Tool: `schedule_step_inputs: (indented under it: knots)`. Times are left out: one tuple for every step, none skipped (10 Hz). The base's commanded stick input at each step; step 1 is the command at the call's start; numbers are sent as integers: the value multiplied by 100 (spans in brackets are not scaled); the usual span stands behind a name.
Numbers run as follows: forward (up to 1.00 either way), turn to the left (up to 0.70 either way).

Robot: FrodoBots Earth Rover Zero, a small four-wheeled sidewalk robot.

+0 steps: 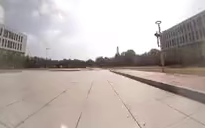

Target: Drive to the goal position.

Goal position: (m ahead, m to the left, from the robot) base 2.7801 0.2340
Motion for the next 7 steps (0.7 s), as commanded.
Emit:
schedule_step_inputs:
  knots:
    - [70,0]
    - [70,0]
    - [70,0]
    - [70,0]
    - [70,0]
    - [70,2]
    - [70,2]
